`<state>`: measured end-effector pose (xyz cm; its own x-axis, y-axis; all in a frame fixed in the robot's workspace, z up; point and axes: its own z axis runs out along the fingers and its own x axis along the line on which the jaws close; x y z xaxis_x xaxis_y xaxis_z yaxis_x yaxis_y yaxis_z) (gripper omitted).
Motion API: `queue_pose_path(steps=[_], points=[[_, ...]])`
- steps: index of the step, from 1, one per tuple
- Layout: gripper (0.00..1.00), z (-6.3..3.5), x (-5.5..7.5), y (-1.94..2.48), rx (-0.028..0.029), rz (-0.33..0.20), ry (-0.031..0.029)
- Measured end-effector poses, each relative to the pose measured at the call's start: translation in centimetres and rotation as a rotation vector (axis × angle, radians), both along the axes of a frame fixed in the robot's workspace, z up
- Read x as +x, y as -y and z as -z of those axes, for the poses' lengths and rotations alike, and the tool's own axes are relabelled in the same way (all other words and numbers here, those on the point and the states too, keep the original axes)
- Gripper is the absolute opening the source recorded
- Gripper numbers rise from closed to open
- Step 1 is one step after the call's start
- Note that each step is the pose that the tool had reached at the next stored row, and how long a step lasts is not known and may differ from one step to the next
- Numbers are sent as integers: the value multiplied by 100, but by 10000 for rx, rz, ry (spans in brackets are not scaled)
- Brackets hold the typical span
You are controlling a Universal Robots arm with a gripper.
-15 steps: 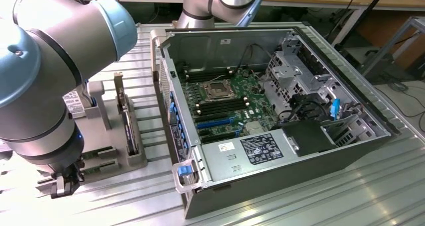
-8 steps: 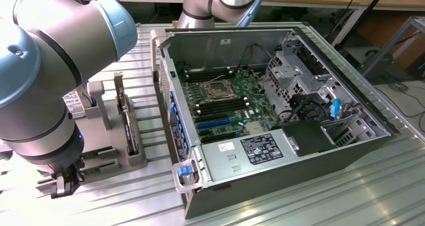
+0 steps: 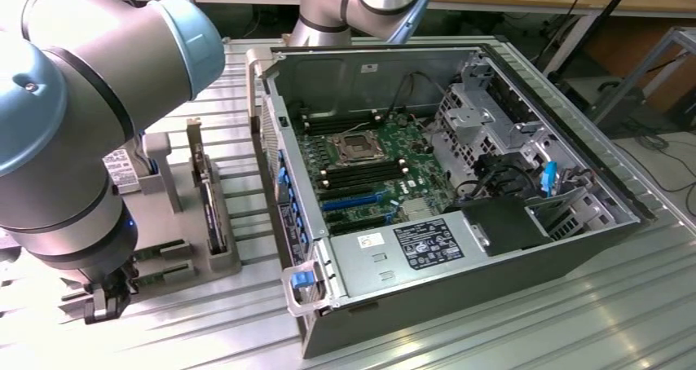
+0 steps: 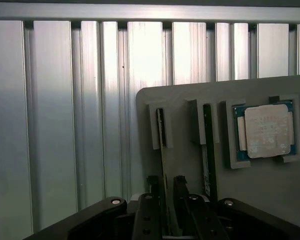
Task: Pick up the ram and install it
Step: 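Pick up the ram and move it above insertion slot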
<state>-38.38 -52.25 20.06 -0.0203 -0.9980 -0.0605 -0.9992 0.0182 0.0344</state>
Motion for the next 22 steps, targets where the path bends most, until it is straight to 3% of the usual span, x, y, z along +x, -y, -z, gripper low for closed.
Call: queue_pose_path(steps=[10, 11, 22], points=[[24, -1, 0, -7, -2, 1, -2], [16, -2, 0, -7, -2, 1, -2], [14, -1, 0, -7, -2, 1, -2]])
